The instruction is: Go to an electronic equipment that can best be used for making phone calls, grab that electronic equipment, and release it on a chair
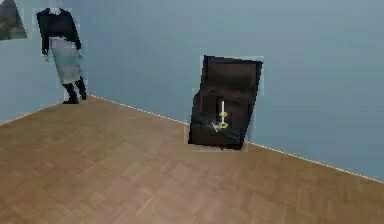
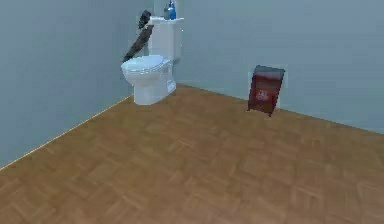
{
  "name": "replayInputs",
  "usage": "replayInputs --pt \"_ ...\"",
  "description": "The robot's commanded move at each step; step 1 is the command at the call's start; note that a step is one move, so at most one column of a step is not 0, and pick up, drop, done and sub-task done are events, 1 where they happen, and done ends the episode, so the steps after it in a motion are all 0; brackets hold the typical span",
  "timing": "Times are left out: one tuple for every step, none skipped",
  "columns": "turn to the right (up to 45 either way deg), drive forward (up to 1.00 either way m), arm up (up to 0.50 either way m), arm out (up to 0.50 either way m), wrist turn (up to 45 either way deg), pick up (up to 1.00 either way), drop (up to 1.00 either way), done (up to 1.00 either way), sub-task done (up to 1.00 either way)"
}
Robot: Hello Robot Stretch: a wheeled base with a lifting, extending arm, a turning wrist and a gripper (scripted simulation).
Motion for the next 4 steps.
replayInputs --pt "45.0 0.00 0.00 0.00 0.0 0.00 0.00 0.00 0.00" --pt "45.0 0.00 0.00 0.00 0.0 0.00 0.00 0.00 0.00" --pt "45.0 0.00 0.00 0.00 0.0 0.00 0.00 0.00 0.00" --pt "39.0 0.00 0.00 0.00 0.0 0.00 0.00 0.00 0.00"
